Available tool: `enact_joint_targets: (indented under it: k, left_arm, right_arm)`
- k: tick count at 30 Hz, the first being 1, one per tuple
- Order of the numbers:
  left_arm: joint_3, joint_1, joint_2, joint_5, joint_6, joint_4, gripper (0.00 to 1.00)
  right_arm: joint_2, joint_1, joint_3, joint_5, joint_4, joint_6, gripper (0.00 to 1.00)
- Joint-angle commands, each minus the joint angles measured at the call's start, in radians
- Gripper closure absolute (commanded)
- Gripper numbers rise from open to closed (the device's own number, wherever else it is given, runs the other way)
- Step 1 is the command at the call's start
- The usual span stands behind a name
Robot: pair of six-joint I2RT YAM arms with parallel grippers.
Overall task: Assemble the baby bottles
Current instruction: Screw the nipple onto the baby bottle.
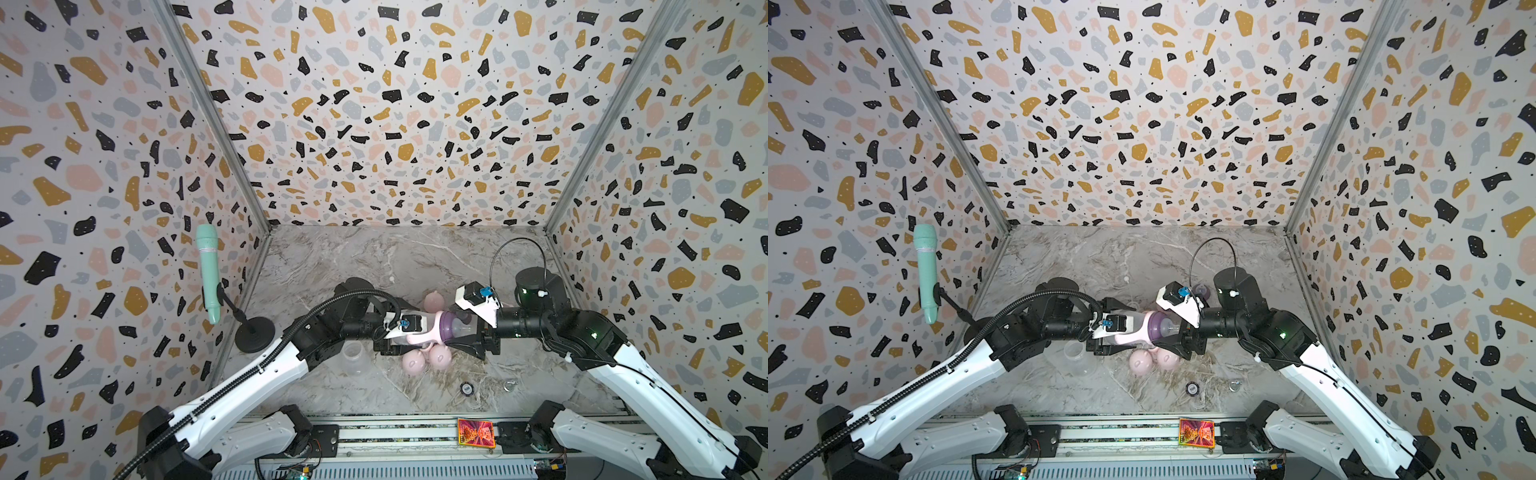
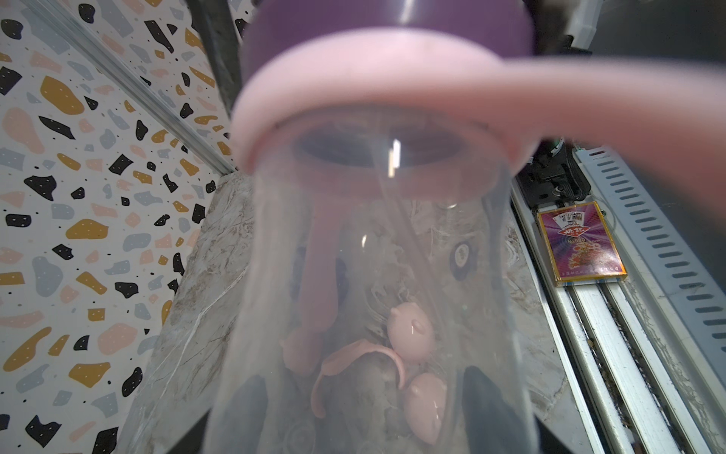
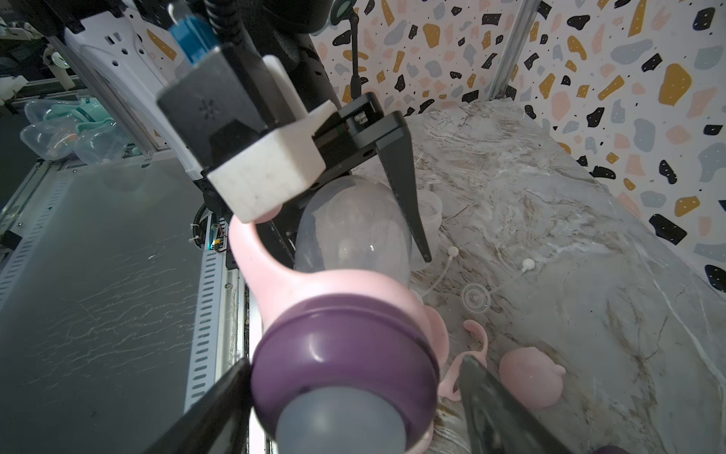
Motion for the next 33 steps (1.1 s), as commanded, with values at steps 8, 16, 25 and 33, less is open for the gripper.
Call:
enact_joint_targets:
  k: [8, 16, 25, 33]
  left_arm:
    - [0.029, 0.006, -0.017, 0.029, 0.001, 0.032, 1.00]
    - [0.024, 0.006, -0.017, 0.021, -0.004, 0.042, 1.00]
    - [-0.076, -0.001, -0.033, -0.315, -0.027, 0.233, 1.00]
    - [-0.153, -0.025, -0.090, -0.461, 0.008, 0.353, 1.00]
  right_arm:
    - [0.022, 0.009, 0.003, -0.024, -0.005, 0.011, 0.20]
    - [0.030, 0.008, 0.002, -0.039, 0.007, 0.043, 0.48]
    - [0.069, -0.090, -0.070, -0.391, 0.301, 0.349, 1.00]
    - [0.085, -0.148, -0.041, -0.431, 0.403, 0.536, 1.00]
